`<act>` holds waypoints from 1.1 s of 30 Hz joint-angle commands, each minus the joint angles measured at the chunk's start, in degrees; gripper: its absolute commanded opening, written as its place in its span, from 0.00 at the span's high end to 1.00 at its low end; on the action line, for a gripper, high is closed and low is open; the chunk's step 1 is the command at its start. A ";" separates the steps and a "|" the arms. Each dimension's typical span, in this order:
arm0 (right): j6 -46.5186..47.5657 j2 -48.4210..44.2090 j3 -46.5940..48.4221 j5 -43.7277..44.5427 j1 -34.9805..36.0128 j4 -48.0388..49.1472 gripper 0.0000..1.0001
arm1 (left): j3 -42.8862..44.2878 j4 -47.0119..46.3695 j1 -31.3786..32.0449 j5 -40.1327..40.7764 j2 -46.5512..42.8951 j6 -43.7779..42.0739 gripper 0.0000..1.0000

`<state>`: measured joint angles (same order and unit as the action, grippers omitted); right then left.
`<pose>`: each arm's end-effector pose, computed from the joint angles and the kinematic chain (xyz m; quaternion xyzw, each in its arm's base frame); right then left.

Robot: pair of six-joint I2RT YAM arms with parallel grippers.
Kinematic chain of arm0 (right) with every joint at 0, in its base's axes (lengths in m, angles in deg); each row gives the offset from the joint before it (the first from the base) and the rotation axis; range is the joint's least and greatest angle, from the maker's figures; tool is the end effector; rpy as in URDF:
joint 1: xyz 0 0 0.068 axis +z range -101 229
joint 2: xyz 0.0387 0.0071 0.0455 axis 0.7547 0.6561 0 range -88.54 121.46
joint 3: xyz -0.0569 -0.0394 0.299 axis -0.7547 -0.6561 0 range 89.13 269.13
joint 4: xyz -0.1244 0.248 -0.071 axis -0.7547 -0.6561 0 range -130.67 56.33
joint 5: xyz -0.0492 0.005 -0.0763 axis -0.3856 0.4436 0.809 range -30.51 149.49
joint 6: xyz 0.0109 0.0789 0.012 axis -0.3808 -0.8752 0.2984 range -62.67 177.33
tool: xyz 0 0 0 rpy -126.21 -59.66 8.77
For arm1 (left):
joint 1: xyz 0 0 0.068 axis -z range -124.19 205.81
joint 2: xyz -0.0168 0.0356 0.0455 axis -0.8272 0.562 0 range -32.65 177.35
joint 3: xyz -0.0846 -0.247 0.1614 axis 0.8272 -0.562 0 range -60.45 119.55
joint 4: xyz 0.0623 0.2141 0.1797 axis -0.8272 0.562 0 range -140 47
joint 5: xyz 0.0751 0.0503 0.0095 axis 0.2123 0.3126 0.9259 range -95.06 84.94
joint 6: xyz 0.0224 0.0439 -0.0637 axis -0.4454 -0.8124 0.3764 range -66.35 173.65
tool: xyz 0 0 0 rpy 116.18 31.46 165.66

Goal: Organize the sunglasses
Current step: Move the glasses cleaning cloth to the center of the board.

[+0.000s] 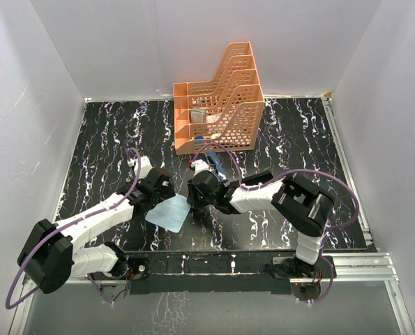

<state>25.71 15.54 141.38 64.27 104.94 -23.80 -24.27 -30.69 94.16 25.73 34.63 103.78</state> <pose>0.2368 0.3401 0.1314 -0.1757 0.8957 0.2539 0.3200 0.2207 -0.1291 0.1975 -0.1825 0.8932 -0.0488 0.4081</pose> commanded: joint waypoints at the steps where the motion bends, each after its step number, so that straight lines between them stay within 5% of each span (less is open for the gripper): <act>1: 0.50 -0.74 -0.40 1.29 0.55 -3.53 0.94 | -0.04 0.30 -0.29 -0.02 -1.45 -0.12 0.13; 16: 4.17 -6.95 -2.07 5.94 -0.17 -8.77 1.00 | 0.15 0.49 -0.29 -0.23 -2.04 -0.21 0.13; 33: 8.71 -15.93 -8.76 1.09 -5.49 -11.12 1.00 | 0.66 -7.20 -0.29 -6.68 3.51 -5.93 0.13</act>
<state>33.30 1.13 134.10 66.50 99.72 -36.56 -24.27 -34.34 94.16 22.45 35.44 100.94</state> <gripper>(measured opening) 0.008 0.868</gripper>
